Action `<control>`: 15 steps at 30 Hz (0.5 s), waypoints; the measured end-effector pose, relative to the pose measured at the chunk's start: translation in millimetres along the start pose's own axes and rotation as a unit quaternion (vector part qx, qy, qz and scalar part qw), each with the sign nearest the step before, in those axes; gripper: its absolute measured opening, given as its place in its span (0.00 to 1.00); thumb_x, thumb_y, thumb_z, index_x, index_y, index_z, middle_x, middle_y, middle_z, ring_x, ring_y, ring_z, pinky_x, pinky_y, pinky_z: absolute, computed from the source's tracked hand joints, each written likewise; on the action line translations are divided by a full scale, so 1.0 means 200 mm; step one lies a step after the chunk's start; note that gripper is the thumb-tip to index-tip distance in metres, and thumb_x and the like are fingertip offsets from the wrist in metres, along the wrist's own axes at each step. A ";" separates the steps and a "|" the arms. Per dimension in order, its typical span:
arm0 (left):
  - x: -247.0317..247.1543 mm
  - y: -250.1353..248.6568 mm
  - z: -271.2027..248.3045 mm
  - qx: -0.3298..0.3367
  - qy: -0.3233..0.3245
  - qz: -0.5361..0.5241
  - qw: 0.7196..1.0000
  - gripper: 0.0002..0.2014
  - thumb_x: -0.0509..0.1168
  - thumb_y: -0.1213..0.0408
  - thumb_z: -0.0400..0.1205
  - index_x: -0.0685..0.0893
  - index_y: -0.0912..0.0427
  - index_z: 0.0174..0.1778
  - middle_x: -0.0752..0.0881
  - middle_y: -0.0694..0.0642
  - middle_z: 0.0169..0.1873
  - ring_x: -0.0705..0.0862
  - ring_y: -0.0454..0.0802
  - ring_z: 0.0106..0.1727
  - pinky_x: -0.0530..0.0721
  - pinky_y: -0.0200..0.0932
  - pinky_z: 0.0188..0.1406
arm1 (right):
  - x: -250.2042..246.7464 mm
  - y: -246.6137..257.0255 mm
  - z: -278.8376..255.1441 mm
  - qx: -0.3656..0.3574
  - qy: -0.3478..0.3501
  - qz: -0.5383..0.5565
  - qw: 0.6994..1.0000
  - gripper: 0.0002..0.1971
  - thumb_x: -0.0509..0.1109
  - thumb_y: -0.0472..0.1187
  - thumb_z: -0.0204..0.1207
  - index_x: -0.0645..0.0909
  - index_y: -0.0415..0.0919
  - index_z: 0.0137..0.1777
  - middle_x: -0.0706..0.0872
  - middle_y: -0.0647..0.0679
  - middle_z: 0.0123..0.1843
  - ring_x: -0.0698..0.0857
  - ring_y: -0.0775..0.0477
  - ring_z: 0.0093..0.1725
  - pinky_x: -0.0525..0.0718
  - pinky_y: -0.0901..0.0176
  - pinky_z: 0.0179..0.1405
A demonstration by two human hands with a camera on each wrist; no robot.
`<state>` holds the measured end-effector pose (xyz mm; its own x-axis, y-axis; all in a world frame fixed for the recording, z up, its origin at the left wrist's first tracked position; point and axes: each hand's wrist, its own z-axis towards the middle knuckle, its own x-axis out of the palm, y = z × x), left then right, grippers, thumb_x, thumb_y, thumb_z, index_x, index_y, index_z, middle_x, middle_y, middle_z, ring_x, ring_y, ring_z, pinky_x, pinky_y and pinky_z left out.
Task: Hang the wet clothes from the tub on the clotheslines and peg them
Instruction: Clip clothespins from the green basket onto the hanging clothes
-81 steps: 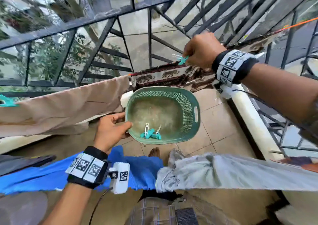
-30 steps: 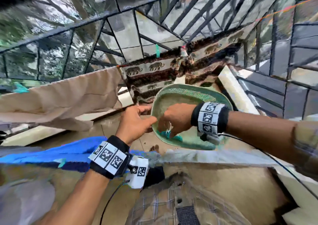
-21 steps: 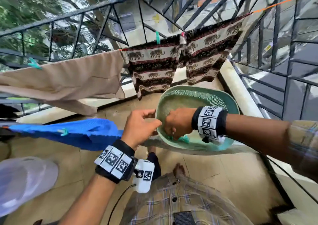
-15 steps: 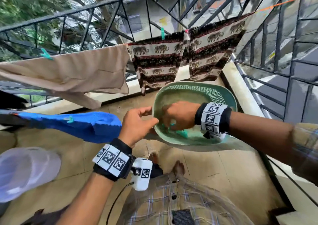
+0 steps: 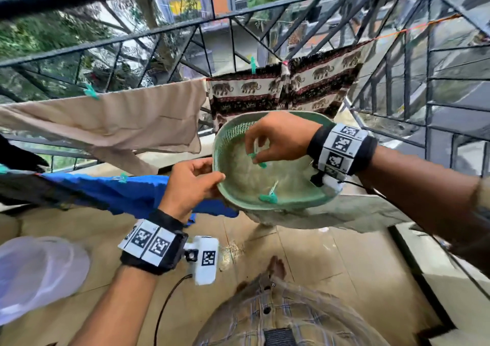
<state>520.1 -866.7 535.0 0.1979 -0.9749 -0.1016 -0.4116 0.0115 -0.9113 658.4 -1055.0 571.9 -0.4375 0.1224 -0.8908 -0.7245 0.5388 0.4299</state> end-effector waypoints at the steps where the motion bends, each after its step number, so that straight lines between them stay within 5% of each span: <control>1: -0.02 0.01 -0.03 0.000 0.000 -0.003 1.000 0.12 0.66 0.81 0.80 0.88 0.60 0.47 0.91 0.50 0.34 0.88 0.43 0.31 0.89 0.42 0.30 | 0.00 0.03 -0.02 -0.001 -0.011 0.010 1.000 0.13 0.81 0.48 0.67 0.88 0.55 0.51 0.85 0.66 0.41 0.86 0.57 0.41 0.79 0.62 0.40; 5: -0.09 0.09 -0.13 -0.001 0.013 0.006 1.000 0.13 0.66 0.81 0.80 0.90 0.60 0.50 0.92 0.57 0.40 0.88 0.49 0.35 0.92 0.51 0.38 | 0.04 0.15 -0.12 0.000 -0.052 0.044 0.998 0.18 0.84 0.45 0.61 0.90 0.58 0.52 0.88 0.62 0.44 0.87 0.55 0.41 0.84 0.57 0.43; 8: -0.13 0.20 -0.21 -0.017 0.025 0.010 1.000 0.12 0.67 0.81 0.79 0.89 0.63 0.51 0.92 0.59 0.40 0.89 0.49 0.35 0.89 0.42 0.32 | 0.12 0.20 -0.24 0.010 -0.081 0.080 0.993 0.14 0.86 0.43 0.60 0.92 0.53 0.46 0.91 0.54 0.47 0.88 0.52 0.43 0.86 0.50 0.43; 15: -0.14 0.51 -0.34 -0.095 0.055 0.010 0.994 0.13 0.65 0.84 0.79 0.89 0.63 0.49 0.92 0.51 0.34 0.88 0.44 0.31 0.87 0.39 0.28 | 0.39 0.14 -0.55 0.122 -0.208 0.187 0.952 0.09 0.87 0.39 0.60 0.92 0.48 0.38 0.89 0.52 0.37 0.87 0.53 0.37 0.87 0.46 0.39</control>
<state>412.2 -853.0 472.1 0.0934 -0.9935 -0.0656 -0.5771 -0.0004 -0.8167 545.8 -1121.3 530.0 -0.3548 0.6360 -0.6853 -0.3918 0.5645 0.7266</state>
